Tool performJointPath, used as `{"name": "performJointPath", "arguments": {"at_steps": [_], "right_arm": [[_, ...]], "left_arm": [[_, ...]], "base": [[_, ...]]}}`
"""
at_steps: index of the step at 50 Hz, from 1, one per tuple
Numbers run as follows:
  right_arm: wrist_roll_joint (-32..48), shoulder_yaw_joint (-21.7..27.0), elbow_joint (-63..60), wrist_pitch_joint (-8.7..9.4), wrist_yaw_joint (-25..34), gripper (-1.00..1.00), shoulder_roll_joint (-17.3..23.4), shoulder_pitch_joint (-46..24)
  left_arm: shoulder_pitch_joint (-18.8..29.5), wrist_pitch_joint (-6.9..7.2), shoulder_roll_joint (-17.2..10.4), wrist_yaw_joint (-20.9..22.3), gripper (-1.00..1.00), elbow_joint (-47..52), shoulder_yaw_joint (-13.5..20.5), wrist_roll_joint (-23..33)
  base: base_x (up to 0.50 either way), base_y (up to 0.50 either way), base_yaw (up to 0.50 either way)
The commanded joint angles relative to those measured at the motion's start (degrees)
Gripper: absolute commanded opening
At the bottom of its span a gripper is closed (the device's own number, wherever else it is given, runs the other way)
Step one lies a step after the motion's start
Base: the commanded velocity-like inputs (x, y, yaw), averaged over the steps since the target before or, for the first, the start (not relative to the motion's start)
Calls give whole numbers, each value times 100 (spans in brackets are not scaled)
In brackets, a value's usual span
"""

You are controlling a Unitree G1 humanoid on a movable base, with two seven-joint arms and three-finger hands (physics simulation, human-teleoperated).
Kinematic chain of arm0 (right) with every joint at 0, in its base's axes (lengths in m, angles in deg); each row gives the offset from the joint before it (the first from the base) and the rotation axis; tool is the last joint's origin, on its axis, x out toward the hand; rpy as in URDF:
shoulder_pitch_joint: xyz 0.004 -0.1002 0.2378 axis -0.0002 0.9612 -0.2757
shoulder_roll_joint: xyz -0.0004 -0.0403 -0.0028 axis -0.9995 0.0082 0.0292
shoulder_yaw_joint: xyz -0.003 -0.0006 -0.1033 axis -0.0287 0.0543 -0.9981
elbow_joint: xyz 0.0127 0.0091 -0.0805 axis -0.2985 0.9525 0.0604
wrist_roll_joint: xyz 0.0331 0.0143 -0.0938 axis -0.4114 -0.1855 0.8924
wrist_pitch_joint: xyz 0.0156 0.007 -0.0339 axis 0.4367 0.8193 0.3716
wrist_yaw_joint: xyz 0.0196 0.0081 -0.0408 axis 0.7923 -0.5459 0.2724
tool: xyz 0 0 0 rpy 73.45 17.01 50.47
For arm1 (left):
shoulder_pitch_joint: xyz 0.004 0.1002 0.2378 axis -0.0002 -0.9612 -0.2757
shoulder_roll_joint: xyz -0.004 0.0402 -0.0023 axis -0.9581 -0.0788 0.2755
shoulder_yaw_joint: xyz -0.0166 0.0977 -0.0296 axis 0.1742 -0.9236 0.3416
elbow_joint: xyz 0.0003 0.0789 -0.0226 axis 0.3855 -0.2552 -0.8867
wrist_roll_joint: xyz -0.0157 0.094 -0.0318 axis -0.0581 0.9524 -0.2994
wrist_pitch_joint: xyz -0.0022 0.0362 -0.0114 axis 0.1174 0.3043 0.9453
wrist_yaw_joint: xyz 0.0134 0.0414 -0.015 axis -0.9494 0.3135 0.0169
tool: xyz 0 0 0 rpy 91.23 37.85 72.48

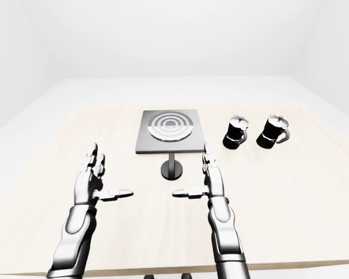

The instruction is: Turn off the stove.

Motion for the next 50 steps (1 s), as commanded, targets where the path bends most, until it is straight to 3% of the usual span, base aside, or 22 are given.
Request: {"name": "performJointPath", "arguments": {"at_steps": [1, 5, 8, 10, 11, 13, 14, 15, 18, 19, 25, 27, 30, 32, 33, 37, 39, 40, 45, 47, 50], "right_arm": [[31, -8, -4, 12, 0, 100, 2, -8], [50, -16, -37, 45, -5, 100, -1, 0], [58, -2, 11, 46, -28, 100, -1, -5], [62, -8, -38, 75, -36, 100, -4, 7], [62, -6, -25, 69, -36, 100, -2, 3], [62, 0, 36, 25, -33, 100, 3, -12], [69, -3, 20, 45, -39, 100, 3, -12], [73, -5, 15, 48, -40, 100, 3, -10], [83, -7, -1, 72, -58, 100, -2, -7], [85, -5, 20, 58, -61, 100, -1, -11], [99, -11, 7, 65, -73, 100, -3, -4], [106, -23, -73, 131, -85, 100, -11, 10], [105, -11, 0, 79, -87, 100, -4, -11], [108, -14, -20, 99, -91, 100, -6, -6], [108, -10, 14, 81, -94, 100, -4, -16], [118, -23, -72, 146, -106, 100, -12, 8], [117, -17, -51, 142, -112, 100, -10, 4], [120, -19, -67, 157, -117, 100, -11, 6], [112, 5, -18, 52, -124, 100, 0, 16], [123, -4, -60, 98, -137, 100, -6, 15], [134, 0, 0, 66, -139, 100, 1, 0]], "left_arm": [[-401, -134, 22, -123, 100, 528, 136, -89], [-271, -134, 10, -287, 100, 570, 359, -325], [-145, 1, 10, -549, 100, 686, 526, -455], [12, 177, -72, -706, 100, 731, 662, -543], [151, 73, -103, -801, 100, 553, 741, -574], [186, 227, -185, -815, 100, 656, 757, -620], [251, 230, -218, -834, 100, 607, 792, -634], [319, 128, -236, -906, 100, 521, 839, -613], [560, 198, -364, -1067, 100, 346, 976, -735], [634, 345, -431, -1107, 100, 411, 1039, -816], [1150, 581, -746, -1319, 100, 197, 1255, -1088], [1334, 533, -859, -1383, 100, 7, 1307, -1134], [1608, 487, -1058, -1627, 100, -142, 1434, -1173], [1745, 662, -1187, -1703, 100, -112, 1474, -1272], [1892, 854, -1295, -1772, 100, -75, 1548, -1394], [2107, 866, -1492, -1971, 100, -152, 1642, -1506], [2180, 800, -1595, -2006, 100, -135, 1666, -1489], [2284, 866, -1685, -2005, 100, -156, 1695, -1558], [2704, 866, -2012, -2155, 100, -586, 1830, -1715], [2788, 866, -2098, -2176, 100, -752, 1838, -1810], [2871, 735, -2198, -2194, 100, -964, 1825, -1830]], "base": [[0, 0, 0], [0, 0, 0], [0, 0, 0], [0, 0, 0], [0, 0, 0], [0, 0, 0], [0, 0, 0], [0, 0, 0], [0, 0, 0], [0, 0, 0], [0, 0, 0], [0, 0, 0], [0, 0, 0], [0, 0, 0], [0, 0, 0], [0, 0, 0], [0, 0, 0], [0, 0, 0], [0, 0, 0], [0, 0, 0], [0, 0, 0]]}}
